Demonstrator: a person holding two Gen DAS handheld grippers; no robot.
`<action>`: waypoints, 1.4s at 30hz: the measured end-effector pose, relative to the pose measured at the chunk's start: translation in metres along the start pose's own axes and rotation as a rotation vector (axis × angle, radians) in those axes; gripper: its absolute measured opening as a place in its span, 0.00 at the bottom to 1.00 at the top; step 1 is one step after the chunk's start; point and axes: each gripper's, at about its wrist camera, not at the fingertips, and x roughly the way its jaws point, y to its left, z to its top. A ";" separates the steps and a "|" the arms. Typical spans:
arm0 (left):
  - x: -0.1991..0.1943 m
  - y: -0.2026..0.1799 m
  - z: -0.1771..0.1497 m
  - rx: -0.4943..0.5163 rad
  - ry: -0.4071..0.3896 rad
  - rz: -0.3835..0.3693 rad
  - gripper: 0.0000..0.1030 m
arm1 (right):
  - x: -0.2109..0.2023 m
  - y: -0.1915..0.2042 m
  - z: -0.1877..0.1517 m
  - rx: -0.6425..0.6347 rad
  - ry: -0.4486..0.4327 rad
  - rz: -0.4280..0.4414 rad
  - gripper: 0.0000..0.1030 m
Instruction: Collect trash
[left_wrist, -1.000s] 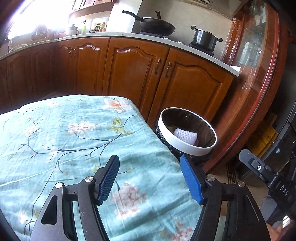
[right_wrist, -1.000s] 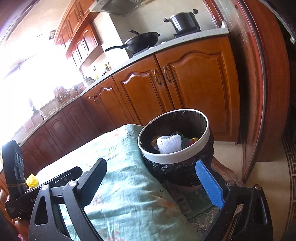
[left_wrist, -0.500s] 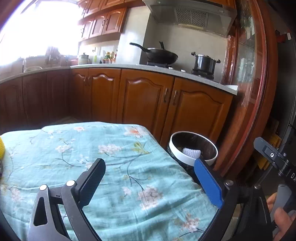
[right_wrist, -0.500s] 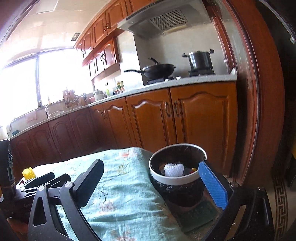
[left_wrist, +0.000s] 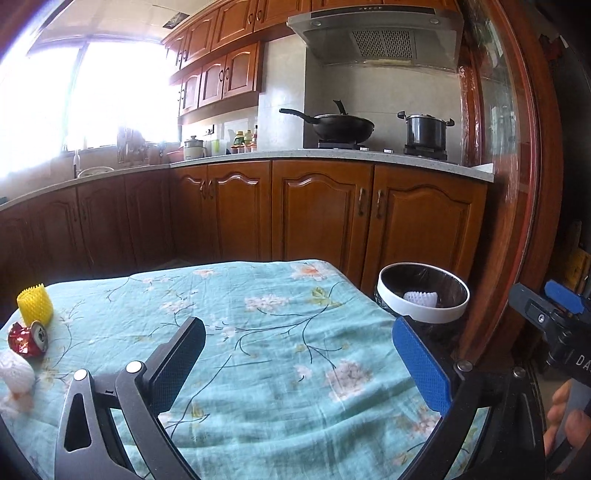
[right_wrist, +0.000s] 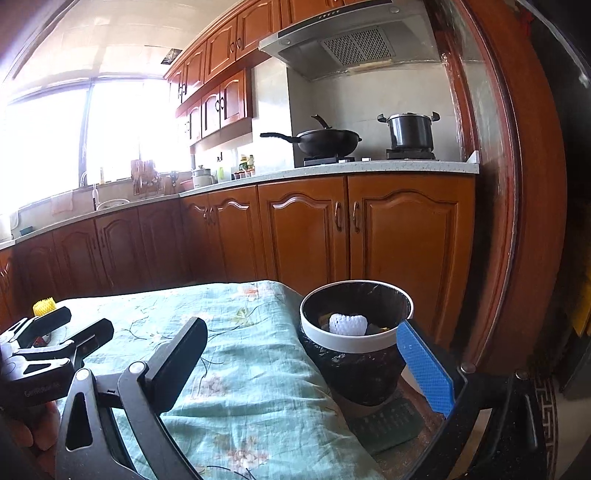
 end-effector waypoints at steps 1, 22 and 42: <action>0.002 0.001 0.001 0.002 0.002 -0.002 0.99 | 0.000 0.001 -0.002 0.002 0.003 0.001 1.00; 0.020 0.012 0.005 0.016 0.011 0.013 0.99 | 0.006 -0.003 -0.010 0.027 0.043 0.016 1.00; 0.022 0.015 0.003 0.013 0.003 0.011 0.99 | 0.006 0.001 -0.009 0.018 0.044 0.029 1.00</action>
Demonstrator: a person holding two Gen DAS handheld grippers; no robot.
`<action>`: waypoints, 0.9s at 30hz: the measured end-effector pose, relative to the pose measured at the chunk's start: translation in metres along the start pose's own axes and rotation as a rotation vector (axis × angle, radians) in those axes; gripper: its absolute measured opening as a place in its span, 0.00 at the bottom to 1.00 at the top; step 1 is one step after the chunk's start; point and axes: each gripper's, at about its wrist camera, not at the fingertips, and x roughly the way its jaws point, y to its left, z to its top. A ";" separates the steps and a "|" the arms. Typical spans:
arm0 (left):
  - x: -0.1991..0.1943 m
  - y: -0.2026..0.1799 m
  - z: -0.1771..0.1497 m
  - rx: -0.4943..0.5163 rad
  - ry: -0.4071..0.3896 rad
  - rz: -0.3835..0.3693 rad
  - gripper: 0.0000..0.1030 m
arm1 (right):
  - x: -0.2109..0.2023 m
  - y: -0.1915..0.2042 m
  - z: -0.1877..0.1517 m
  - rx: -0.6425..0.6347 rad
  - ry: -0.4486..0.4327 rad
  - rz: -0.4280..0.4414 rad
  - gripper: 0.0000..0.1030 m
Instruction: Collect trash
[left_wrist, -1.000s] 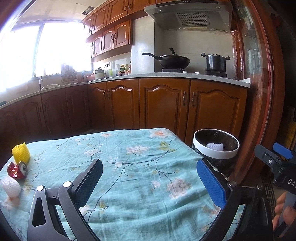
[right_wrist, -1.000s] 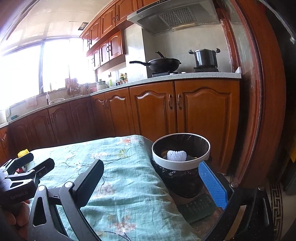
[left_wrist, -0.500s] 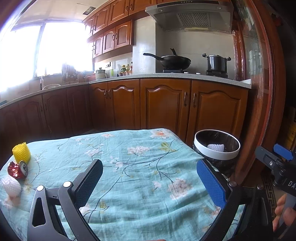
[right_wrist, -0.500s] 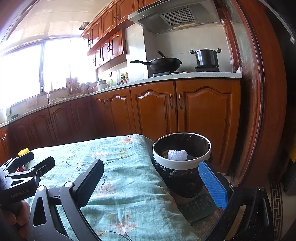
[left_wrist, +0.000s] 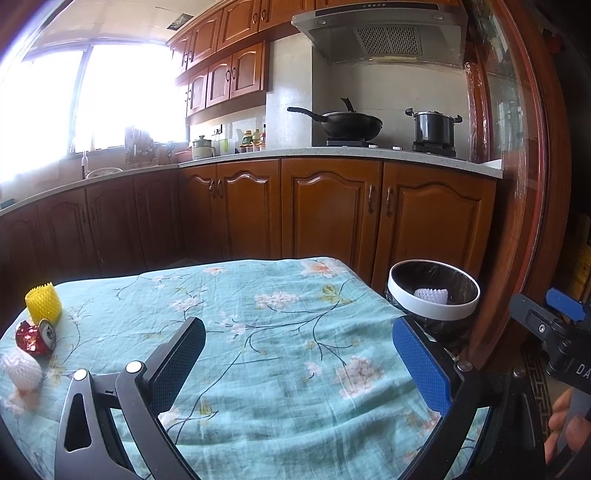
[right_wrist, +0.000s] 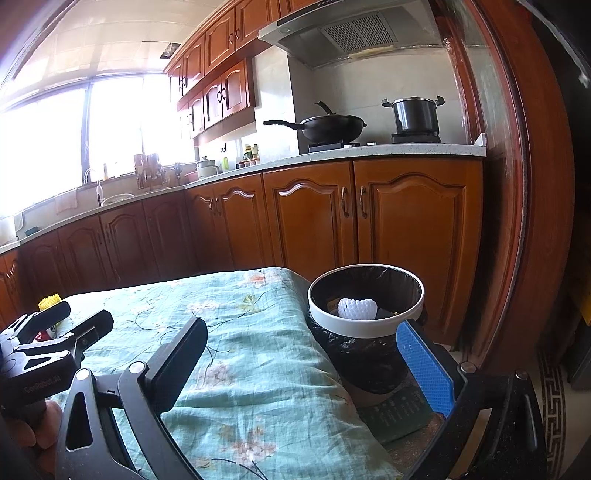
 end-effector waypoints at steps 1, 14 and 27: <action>0.000 0.000 0.000 0.000 0.001 0.000 0.99 | 0.000 0.000 0.000 0.001 0.000 0.001 1.00; 0.001 0.000 0.001 0.002 0.001 -0.004 0.99 | -0.001 -0.001 0.001 0.007 -0.003 0.005 1.00; 0.003 -0.001 0.002 0.015 0.004 -0.018 0.99 | -0.003 -0.001 0.002 0.013 -0.007 0.010 1.00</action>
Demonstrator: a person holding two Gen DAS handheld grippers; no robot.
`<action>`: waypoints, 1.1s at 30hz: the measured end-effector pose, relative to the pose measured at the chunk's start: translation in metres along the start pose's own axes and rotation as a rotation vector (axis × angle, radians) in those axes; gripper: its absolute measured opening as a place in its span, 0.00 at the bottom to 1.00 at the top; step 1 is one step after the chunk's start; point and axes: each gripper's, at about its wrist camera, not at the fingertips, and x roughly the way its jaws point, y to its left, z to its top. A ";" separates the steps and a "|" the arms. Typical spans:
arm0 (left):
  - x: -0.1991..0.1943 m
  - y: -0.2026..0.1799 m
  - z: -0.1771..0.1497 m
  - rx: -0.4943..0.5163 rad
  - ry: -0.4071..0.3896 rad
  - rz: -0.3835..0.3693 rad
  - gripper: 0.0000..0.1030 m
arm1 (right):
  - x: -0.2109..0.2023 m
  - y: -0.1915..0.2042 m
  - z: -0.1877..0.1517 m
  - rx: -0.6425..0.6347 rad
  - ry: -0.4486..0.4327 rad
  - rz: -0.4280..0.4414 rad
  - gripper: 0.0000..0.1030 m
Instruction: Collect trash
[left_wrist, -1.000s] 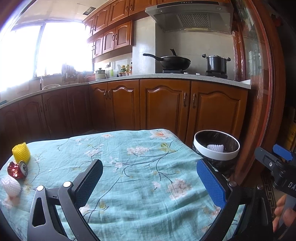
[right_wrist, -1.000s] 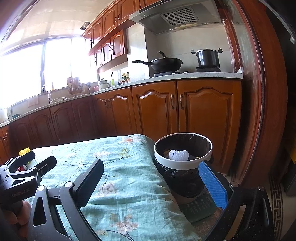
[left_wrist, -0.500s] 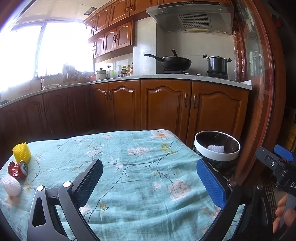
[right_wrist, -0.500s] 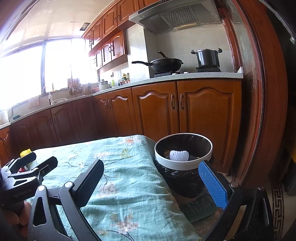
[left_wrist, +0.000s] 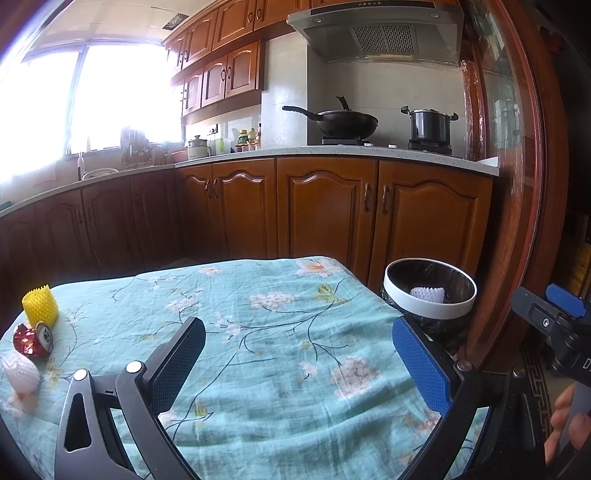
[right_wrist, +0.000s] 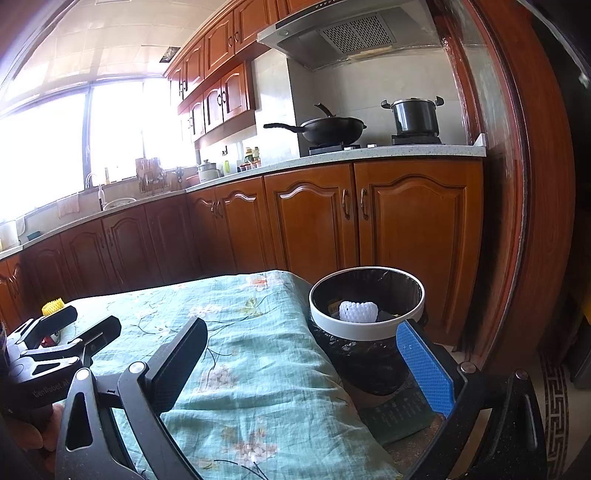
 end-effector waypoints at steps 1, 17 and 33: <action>0.000 0.000 0.000 0.002 -0.001 0.000 0.99 | 0.000 0.000 0.000 -0.002 0.000 -0.001 1.00; 0.001 0.000 0.000 0.003 -0.001 -0.003 0.99 | 0.001 -0.002 0.001 -0.004 0.001 0.006 1.00; 0.002 0.000 0.000 0.000 -0.001 -0.001 0.99 | 0.003 0.001 0.002 -0.002 0.006 0.013 1.00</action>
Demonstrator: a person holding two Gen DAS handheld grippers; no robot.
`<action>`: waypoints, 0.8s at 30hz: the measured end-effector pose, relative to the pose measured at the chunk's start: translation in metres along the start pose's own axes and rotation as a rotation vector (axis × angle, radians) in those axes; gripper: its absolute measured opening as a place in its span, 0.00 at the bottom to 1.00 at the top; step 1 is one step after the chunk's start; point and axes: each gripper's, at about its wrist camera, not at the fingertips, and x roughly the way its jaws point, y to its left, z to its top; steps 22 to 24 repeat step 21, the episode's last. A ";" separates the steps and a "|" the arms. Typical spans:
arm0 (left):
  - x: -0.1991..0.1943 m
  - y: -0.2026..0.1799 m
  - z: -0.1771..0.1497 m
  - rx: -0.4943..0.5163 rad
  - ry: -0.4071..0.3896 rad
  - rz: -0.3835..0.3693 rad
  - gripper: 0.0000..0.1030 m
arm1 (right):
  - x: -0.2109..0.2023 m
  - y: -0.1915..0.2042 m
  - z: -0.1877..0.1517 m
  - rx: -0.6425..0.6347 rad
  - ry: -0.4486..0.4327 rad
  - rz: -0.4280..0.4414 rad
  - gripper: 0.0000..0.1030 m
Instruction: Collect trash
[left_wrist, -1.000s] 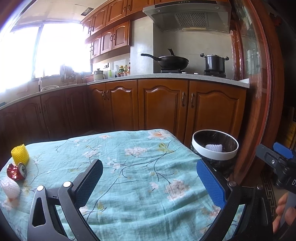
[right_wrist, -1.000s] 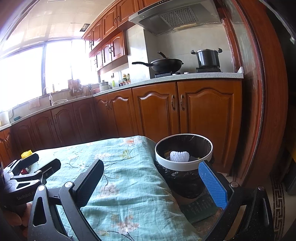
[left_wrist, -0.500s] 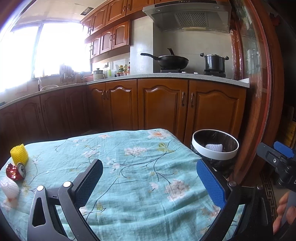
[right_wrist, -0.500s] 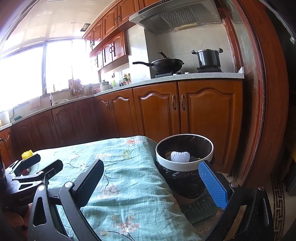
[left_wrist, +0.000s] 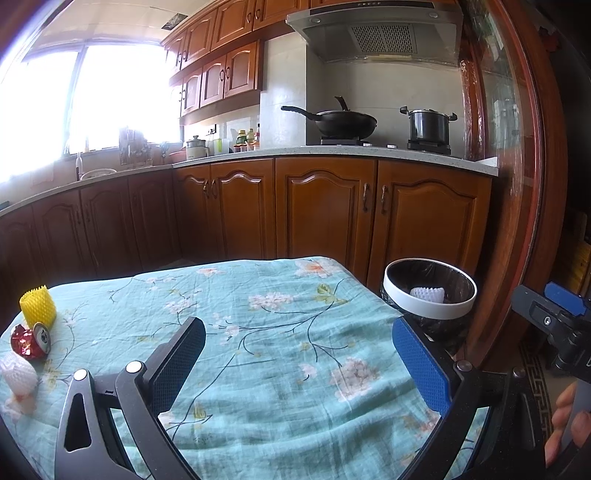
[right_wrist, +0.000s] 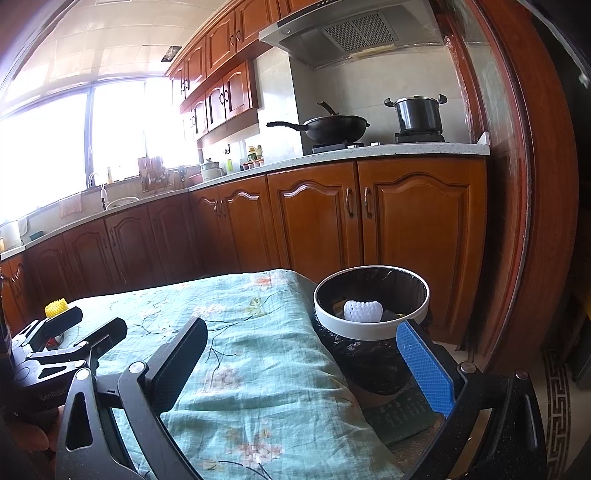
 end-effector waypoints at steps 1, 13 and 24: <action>0.000 0.000 0.000 0.001 0.001 -0.001 0.99 | 0.000 0.000 0.000 0.000 0.000 0.001 1.00; 0.000 0.001 -0.001 -0.001 0.002 -0.004 0.99 | 0.002 0.001 -0.001 0.002 0.005 0.005 1.00; 0.003 0.002 -0.003 -0.009 0.012 -0.008 0.99 | 0.008 0.000 -0.004 0.014 0.024 0.015 1.00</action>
